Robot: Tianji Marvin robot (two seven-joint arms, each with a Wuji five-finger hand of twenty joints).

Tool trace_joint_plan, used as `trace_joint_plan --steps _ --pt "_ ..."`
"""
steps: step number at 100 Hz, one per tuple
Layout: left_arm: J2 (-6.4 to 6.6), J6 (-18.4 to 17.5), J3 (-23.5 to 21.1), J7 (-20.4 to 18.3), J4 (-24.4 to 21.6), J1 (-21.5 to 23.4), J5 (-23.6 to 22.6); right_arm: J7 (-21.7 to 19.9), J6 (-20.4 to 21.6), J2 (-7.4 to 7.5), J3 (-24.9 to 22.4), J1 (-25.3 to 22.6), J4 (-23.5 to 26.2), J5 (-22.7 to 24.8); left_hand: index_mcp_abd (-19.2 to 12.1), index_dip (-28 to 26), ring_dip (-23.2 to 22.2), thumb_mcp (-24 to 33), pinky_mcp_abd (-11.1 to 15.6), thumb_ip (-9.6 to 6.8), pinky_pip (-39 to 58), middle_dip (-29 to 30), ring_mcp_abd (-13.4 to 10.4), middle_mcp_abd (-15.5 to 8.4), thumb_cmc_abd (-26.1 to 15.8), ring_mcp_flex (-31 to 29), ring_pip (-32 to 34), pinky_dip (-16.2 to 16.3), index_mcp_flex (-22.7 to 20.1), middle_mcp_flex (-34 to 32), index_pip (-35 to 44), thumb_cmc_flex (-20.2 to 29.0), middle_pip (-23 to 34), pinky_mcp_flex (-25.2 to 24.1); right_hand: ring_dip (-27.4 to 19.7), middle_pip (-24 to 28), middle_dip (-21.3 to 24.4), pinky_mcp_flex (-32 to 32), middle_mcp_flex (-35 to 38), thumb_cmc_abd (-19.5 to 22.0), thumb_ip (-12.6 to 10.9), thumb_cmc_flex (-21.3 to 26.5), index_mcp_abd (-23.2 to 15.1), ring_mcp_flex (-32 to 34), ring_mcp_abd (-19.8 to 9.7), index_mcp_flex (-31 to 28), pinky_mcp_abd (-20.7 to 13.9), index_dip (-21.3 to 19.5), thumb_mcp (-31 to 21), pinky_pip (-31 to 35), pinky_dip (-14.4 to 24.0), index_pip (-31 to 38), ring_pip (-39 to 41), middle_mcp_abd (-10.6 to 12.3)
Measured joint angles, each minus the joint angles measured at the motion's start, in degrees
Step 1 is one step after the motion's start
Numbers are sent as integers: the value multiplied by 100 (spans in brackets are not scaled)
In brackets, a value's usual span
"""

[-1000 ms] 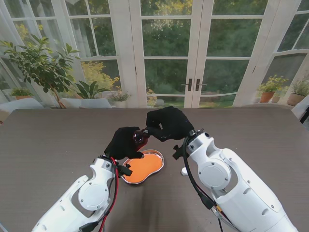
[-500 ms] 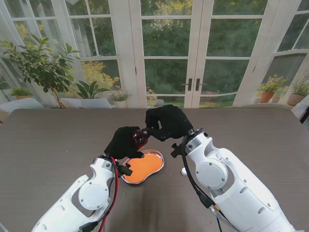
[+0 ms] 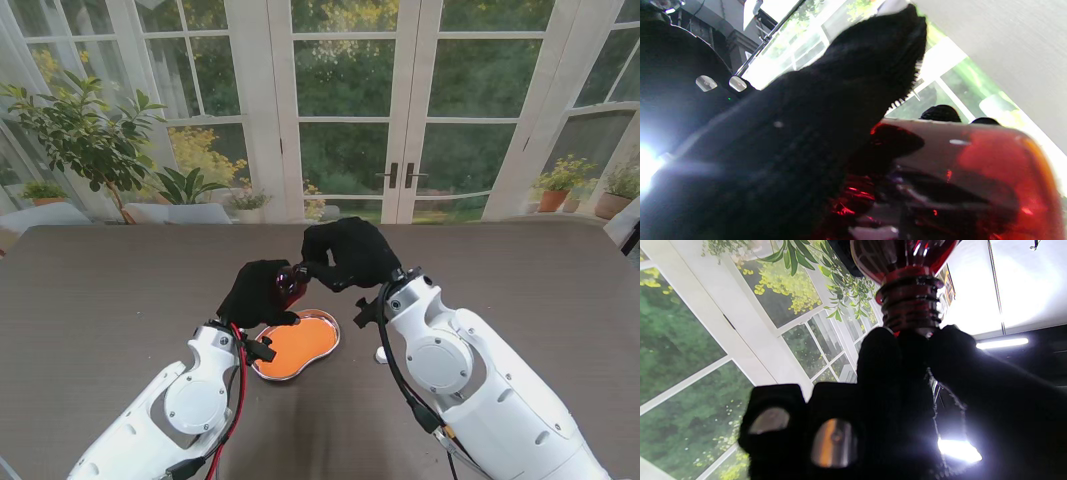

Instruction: Collect the cotton balls from the tray into a sample bottle

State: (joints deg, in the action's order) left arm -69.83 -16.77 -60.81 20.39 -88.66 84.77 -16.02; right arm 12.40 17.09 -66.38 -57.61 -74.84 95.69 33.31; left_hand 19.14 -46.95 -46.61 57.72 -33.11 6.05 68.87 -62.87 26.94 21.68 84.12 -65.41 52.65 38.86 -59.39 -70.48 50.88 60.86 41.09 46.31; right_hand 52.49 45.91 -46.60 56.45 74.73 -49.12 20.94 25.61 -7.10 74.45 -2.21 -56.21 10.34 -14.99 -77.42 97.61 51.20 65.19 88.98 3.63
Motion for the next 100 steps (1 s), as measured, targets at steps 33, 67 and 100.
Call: trace_joint_plan --steps 33,67,100 --pt "-12 -1 18 0 19 -10 8 218 -30 -33 74 37 -35 76 0 0 0 0 0 0 0 0 0 0 0 0 0 0 0 0 0 0 0 0 -18 67 -3 -4 -156 -1232 180 82 -98 0 -76 479 -28 -417 -9 -9 0 646 -99 26" --pt "-12 4 5 -1 4 -15 8 -25 -5 -42 18 29 -47 -176 0 0 0 0 0 0 0 0 0 0 0 0 0 -1 0 0 1 0 0 0 -76 56 160 -140 -218 299 218 -456 -49 0 -52 390 -30 -354 79 -37 1 573 -167 -55" --pt "-16 4 8 15 -1 -15 -1 -67 18 -39 -42 -46 -42 -324 0 0 0 0 0 0 0 0 0 0 0 0 0 -2 0 0 0 0 0 0 -127 -203 335 -171 -212 1217 5 -844 102 0 80 109 -30 -343 176 -37 66 70 -224 -181"
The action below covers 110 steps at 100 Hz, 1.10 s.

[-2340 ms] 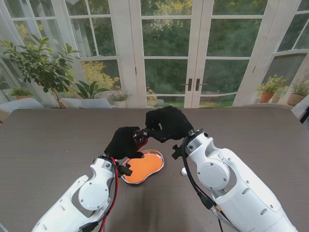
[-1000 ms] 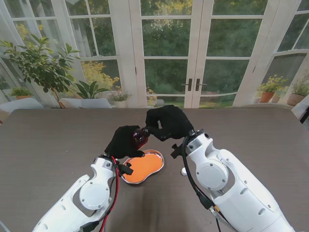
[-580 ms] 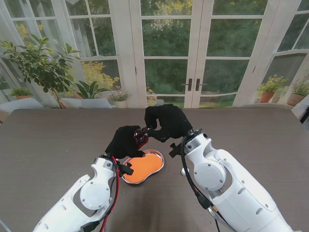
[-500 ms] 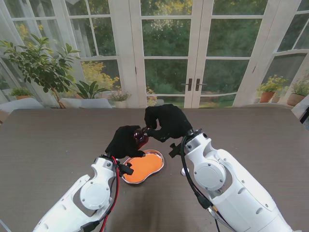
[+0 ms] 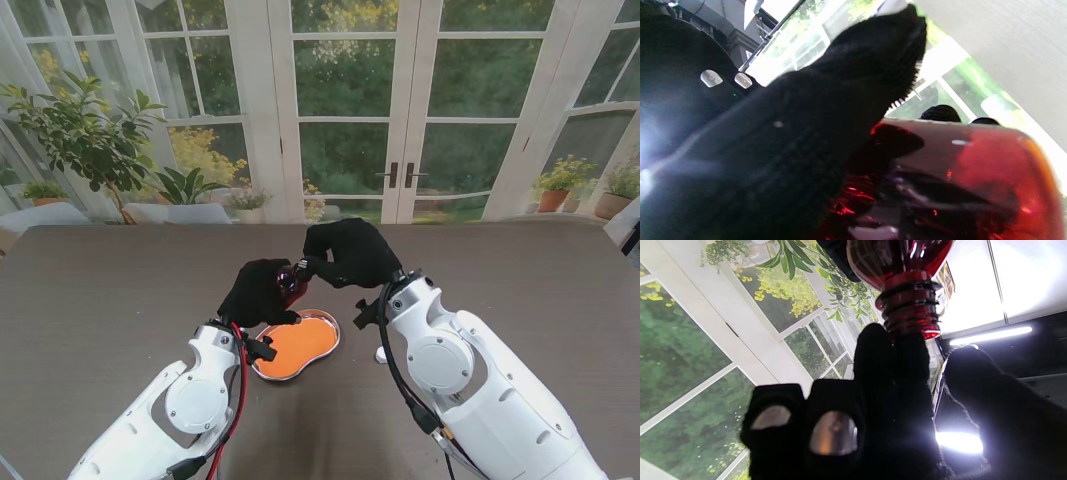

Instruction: Collect the cotton balls from the tray into a sample bottle

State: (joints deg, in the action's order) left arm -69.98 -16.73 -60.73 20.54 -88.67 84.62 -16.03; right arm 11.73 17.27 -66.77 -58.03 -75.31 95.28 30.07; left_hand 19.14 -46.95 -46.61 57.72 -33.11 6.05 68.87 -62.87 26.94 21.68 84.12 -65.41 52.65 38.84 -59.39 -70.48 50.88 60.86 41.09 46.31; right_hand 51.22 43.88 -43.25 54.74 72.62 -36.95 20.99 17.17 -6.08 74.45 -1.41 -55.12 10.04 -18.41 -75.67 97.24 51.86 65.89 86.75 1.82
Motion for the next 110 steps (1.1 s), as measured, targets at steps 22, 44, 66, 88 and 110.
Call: trace_joint_plan --steps 22,44,66,88,110 --pt "-1 8 -20 1 -27 14 -15 53 20 0 -69 -54 3 122 0 0 0 0 0 0 0 0 0 0 0 0 0 0 0 0 0 0 0 0 -18 -9 9 -27 -1 -556 0 249 -173 0 0 168 0 0 0 -3 0 -23 -61 0" --pt "2 24 -30 -15 -37 28 -20 155 -100 -7 -198 -112 54 180 9 2 0 0 -6 0 0 0 0 0 0 -1 0 0 0 0 0 0 0 6 -73 -10 9 -44 -25 -555 -22 -105 51 0 0 269 0 59 66 -18 1 -984 -167 0" --pt "11 22 -71 -84 -114 105 -75 96 -257 17 -474 -147 46 490 9 2 0 0 -7 0 0 0 0 0 0 -1 0 0 0 0 0 0 0 5 -104 -13 9 -57 -155 -555 -757 -255 268 0 -5 433 0 -306 67 -47 1 -1945 -295 -4" --pt "43 4 -132 -140 -183 219 -137 -73 -115 187 -680 -145 -205 1558 9 3 0 0 -7 0 0 0 0 0 0 -1 0 0 0 0 0 0 0 5 -159 7 9 -65 -227 -1191 -758 -255 284 0 -58 518 -7 -419 73 -134 1 -2195 -435 -5" --pt "63 -6 -164 -151 -208 284 -189 63 381 391 -661 -81 -852 2450 9 3 0 0 -7 0 0 0 0 0 0 -1 0 0 0 0 0 0 0 5 -160 215 -117 -54 -284 -2093 -759 -335 249 0 -145 519 -16 -435 65 -149 -2 -2211 -440 43"
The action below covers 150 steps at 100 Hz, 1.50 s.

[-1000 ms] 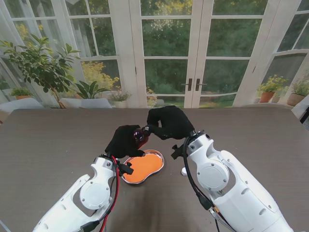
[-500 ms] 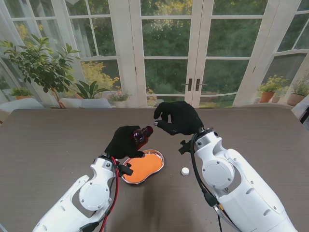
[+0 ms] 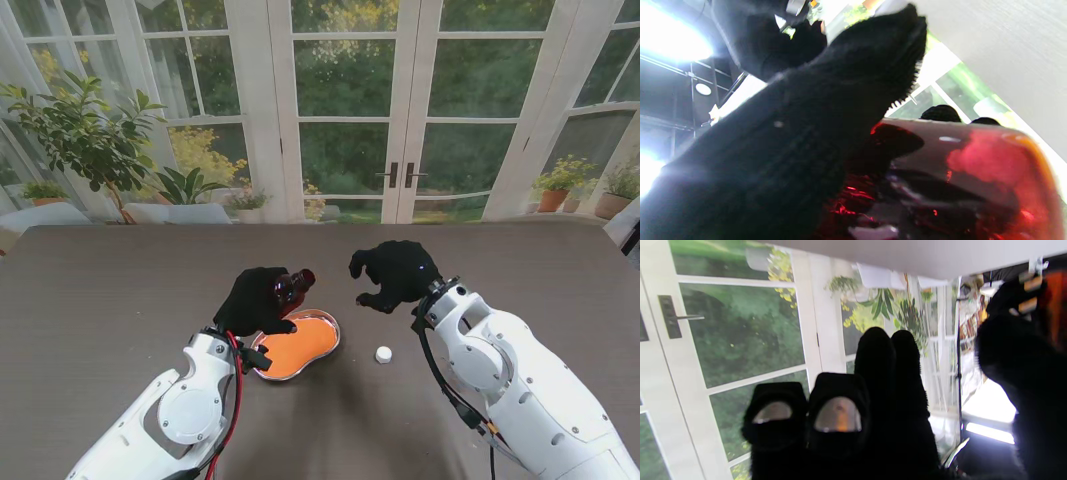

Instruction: Collect the cotton balls from the tray into a sample bottle

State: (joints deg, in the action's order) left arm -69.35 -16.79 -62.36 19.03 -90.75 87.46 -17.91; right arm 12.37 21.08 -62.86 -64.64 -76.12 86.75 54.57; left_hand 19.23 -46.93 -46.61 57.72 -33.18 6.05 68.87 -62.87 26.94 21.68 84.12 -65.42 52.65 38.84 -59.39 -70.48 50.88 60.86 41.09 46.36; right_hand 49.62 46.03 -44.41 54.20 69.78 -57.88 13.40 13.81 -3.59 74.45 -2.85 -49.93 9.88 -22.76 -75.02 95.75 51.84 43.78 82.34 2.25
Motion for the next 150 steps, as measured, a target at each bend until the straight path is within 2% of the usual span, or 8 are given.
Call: trace_joint_plan --steps 10,40,87,100,110,150 --pt "8 0 -18 -3 -20 20 -19 148 241 92 95 71 -327 325 0 0 0 0 0 0 0 0 0 0 0 0 0 0 0 0 0 0 0 0 0 126 -99 61 0 -360 0 -98 -124 0 -33 0 -8 0 -13 -29 -1 -61 0 70" --pt "26 -3 -50 -35 -66 69 -46 254 530 252 380 192 -864 662 0 0 0 0 0 0 0 0 0 0 0 0 0 0 0 0 0 0 0 0 87 413 -363 150 14 -999 2 -144 -268 0 -142 0 -10 -1 -181 -31 -1 -98 156 169" --pt "38 8 -58 -56 -102 105 -52 707 595 363 1289 733 -1882 869 0 0 0 0 -1 0 0 0 0 0 0 0 0 0 0 0 0 0 0 0 207 466 -421 362 211 -1203 6 -147 -320 0 -156 -146 -11 -1 -186 -31 -2 -176 394 232" --pt "38 10 -58 -56 -103 105 -51 680 573 375 1428 835 -2014 864 0 0 0 0 -1 0 0 0 0 0 0 0 0 0 0 0 0 0 0 0 215 466 -449 399 227 -1220 7 -155 -322 0 -157 -252 -11 -1 -186 -30 -2 -178 453 233" --pt "39 12 -51 -63 -103 104 -42 690 533 402 1727 1013 -2203 858 0 0 0 0 -1 0 0 0 0 0 0 0 0 0 0 0 0 0 0 0 224 471 -475 441 276 -1284 7 -223 -322 0 -157 -309 -11 -1 -186 -30 -2 -178 463 243" --pt "39 16 -44 -67 -102 100 -43 941 310 380 2484 1503 -2784 715 0 1 0 0 -1 0 0 0 0 0 0 0 0 0 0 0 0 0 0 0 269 471 -477 466 280 -1294 8 -223 -177 0 -157 -362 -11 -1 -186 -31 -6 -178 498 247"
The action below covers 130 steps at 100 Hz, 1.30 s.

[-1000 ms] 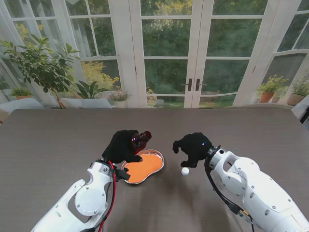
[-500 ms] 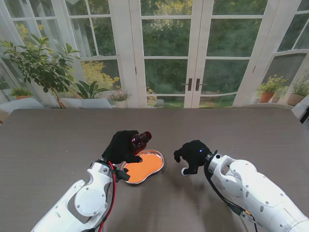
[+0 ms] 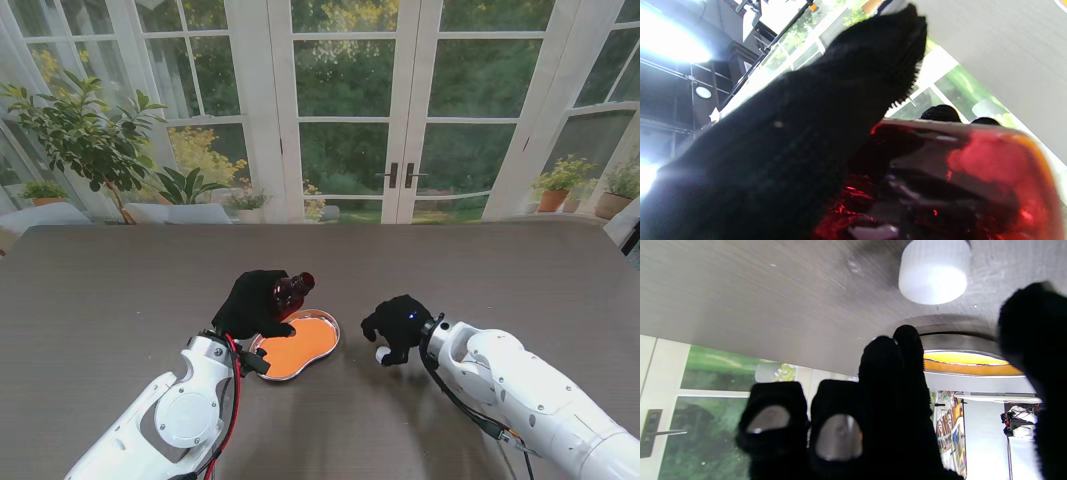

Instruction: Collect the cotton balls from the tray into a sample bottle

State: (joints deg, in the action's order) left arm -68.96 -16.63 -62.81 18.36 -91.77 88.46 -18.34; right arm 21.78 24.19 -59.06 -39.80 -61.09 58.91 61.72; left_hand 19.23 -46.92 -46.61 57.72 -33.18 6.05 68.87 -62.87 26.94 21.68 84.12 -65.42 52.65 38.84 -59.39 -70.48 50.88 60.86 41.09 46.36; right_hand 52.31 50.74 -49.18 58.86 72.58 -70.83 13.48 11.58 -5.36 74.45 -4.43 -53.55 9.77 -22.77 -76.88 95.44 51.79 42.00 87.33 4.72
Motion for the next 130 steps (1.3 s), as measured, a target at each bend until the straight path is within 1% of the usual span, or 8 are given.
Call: trace_joint_plan --steps 15,50,66,112,130 --pt "0 9 -1 -2 0 2 0 89 -110 -9 222 123 -124 -16 0 0 0 0 0 0 0 0 0 0 0 0 0 0 0 0 0 0 0 0 0 0 0 8 4 0 0 0 32 0 0 -66 0 0 0 0 -1 0 3 0" --pt "1 13 -2 -4 -1 4 -3 163 -295 -40 381 216 -355 -121 0 0 0 0 0 0 0 0 0 0 0 0 0 0 0 0 0 0 0 0 14 -2 0 66 134 0 1 0 114 0 0 -133 0 0 0 0 -5 15 71 12" --pt "1 22 8 -10 -1 2 4 169 -302 -42 441 246 -435 -156 0 0 0 0 0 0 0 0 0 0 0 0 0 0 0 0 0 0 0 0 69 -61 0 81 206 0 1 0 147 18 -1 -272 0 0 0 0 -63 21 93 13" --pt "1 26 22 -13 5 -7 5 257 -301 -54 961 567 -635 -231 0 0 0 0 0 0 0 0 0 0 0 0 0 0 0 0 0 0 0 0 125 -219 73 140 401 0 1 11 162 43 3 -489 0 -68 -1 0 -64 219 147 16" --pt "1 25 22 -14 6 -9 7 268 -310 -67 1031 619 -672 -247 0 0 0 0 0 0 0 0 0 0 0 0 0 0 0 0 0 0 0 0 129 -274 74 141 421 0 1 155 162 43 12 -589 0 -68 -55 0 -64 221 152 16"
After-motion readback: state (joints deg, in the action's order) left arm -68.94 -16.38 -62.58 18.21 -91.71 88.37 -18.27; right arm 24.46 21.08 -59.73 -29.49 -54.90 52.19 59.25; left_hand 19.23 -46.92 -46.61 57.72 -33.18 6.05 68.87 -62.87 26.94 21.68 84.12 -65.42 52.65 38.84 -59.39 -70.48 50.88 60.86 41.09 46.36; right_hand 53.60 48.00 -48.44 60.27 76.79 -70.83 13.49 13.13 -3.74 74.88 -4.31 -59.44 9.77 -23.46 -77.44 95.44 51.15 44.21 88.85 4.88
